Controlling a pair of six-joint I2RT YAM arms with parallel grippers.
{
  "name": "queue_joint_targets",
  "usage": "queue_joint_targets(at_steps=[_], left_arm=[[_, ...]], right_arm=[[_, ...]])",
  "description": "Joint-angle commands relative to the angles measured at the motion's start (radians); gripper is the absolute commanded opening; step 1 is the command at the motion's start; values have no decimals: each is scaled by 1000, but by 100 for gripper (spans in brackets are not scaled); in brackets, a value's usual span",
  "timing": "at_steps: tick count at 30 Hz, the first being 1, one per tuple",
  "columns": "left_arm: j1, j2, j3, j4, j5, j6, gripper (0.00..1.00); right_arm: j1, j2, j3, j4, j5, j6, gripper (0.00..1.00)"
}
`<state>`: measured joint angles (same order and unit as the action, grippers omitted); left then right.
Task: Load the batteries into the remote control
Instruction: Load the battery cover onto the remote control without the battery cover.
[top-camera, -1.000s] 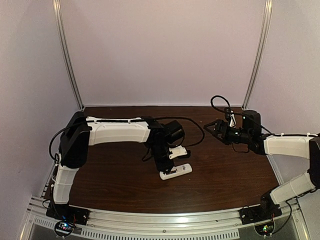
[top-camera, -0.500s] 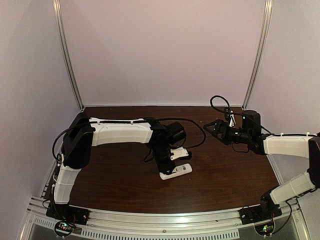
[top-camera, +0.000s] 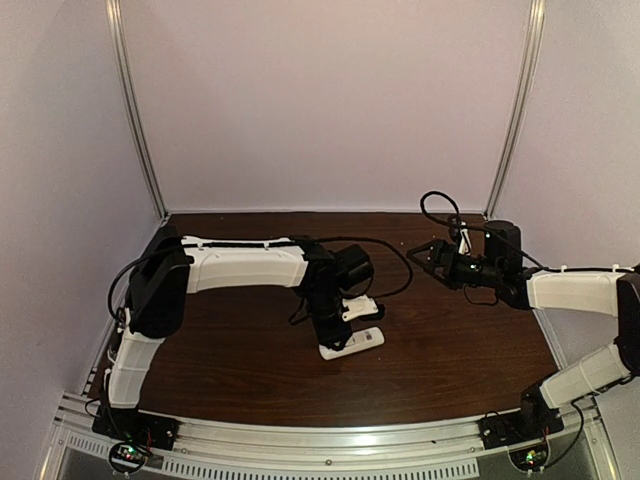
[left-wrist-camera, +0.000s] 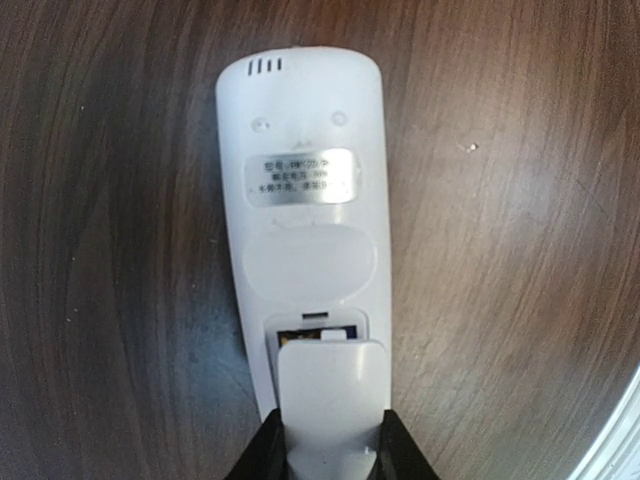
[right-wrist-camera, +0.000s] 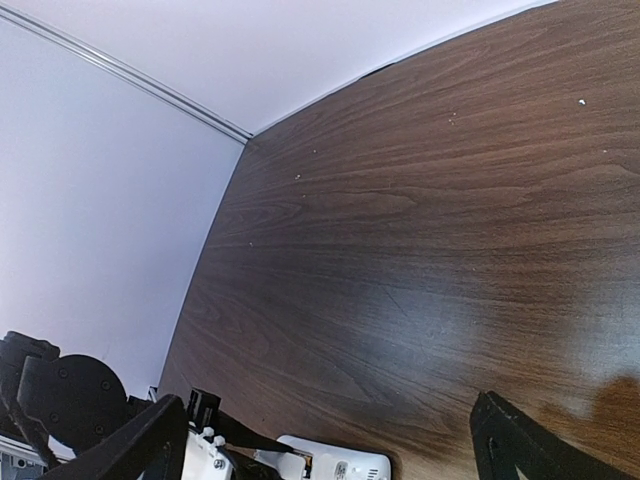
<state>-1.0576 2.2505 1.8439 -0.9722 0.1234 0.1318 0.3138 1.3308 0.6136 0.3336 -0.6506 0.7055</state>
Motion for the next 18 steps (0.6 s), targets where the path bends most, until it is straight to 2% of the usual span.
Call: queue_joint_targets(at_steps=[1,18], left_arm=[[-5,29,33,-21,12,-14,30],[-5,50,63,-40,7,-35,38]], right_arm=[[-10,9,0,20,-7,-11,100],[-10,11,0,18,-6,-14,100]])
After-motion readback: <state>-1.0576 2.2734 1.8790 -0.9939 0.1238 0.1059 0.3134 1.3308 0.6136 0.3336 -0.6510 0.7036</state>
